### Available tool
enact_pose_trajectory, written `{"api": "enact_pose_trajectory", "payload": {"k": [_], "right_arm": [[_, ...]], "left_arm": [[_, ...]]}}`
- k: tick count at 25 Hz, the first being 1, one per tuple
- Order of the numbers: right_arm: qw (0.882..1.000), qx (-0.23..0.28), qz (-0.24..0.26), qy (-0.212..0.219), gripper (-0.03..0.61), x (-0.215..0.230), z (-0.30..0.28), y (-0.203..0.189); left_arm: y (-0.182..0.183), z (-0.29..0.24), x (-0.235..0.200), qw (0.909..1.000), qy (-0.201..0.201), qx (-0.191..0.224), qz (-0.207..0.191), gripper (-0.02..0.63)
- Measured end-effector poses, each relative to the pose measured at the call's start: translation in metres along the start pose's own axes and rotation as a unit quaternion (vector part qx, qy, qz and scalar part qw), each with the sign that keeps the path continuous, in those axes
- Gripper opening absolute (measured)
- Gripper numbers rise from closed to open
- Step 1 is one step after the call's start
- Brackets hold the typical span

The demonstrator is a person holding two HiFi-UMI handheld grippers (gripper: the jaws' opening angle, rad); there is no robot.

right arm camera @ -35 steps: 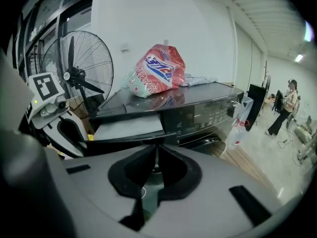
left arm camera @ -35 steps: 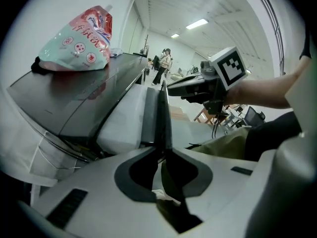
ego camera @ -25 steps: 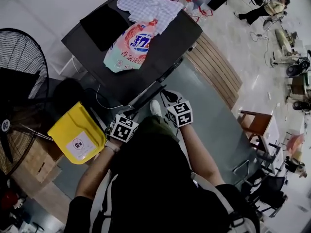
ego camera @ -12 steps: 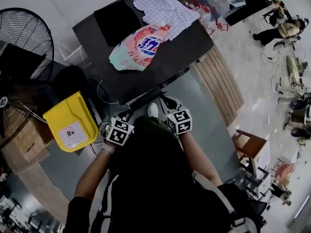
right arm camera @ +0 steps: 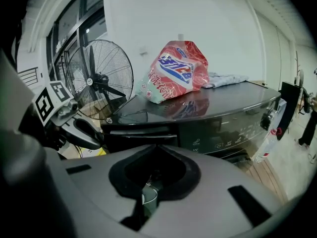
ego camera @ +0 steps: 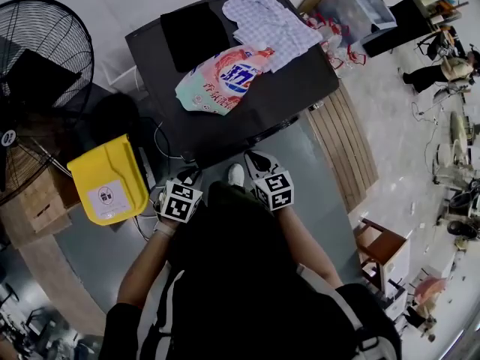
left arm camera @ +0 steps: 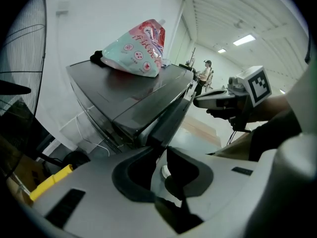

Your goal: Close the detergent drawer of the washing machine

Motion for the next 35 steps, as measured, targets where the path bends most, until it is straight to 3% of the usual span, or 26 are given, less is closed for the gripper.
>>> {"api": "enact_pose_trajectory", "payload": {"k": [9, 20, 28, 35], "right_arm": [[1.0, -0.01, 0.016, 0.025, 0.017, 0.001, -0.009, 0.006], [0.991, -0.05, 0.084, 0.094, 0.017, -0.009, -0.021, 0.001], [0.982, -0.069, 0.118, 0.127, 0.017, -0.01, -0.024, -0.001], [0.975, -0.076, 0.151, 0.144, 0.017, -0.006, -0.023, -0.001]], "left_arm": [[0.003, 0.0, -0.008, 0.9981, 0.046, 0.012, 0.039, 0.08], [-0.016, 0.005, -0.004, 0.9863, 0.089, 0.008, 0.139, 0.084], [-0.008, -0.006, 0.018, 0.985, 0.088, 0.037, 0.144, 0.057], [0.005, -0.02, 0.025, 0.9877, 0.105, 0.038, 0.11, 0.029]]}}
Point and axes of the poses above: the fingertips, and each gripper's own axes: z backward along the fingers, x to its right, y out of its top, the point moved 4 cm from there along z, backward along the fingers, and after that the axes turned 4 degrees about x, right-handed, at the moved point
